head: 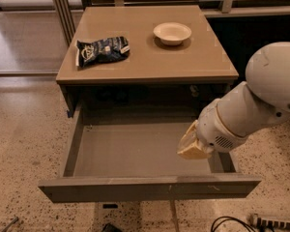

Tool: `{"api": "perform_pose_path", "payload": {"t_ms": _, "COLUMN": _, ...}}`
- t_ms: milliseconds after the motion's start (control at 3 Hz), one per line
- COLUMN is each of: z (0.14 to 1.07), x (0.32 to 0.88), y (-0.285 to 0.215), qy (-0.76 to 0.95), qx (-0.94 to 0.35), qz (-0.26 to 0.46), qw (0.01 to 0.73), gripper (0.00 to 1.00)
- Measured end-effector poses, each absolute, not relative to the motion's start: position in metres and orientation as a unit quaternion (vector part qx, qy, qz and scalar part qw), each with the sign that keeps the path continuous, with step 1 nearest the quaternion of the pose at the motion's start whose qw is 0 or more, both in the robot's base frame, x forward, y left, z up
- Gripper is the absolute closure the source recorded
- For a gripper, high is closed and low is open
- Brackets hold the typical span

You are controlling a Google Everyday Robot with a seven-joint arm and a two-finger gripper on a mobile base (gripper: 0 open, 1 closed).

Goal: Close top drawer

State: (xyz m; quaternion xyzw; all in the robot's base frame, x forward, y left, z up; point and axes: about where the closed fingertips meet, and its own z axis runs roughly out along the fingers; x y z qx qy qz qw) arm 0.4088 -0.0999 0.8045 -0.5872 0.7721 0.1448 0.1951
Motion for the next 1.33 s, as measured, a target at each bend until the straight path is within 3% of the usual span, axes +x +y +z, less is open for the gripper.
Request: {"api": "perform_pose_path", "payload": {"t_ms": 1333, "z": 0.724, "x": 0.353, "y": -0.108, "qy": 0.812, "qx": -0.539, "qz": 0.194, "qw": 0.114, "gripper": 1.0}}
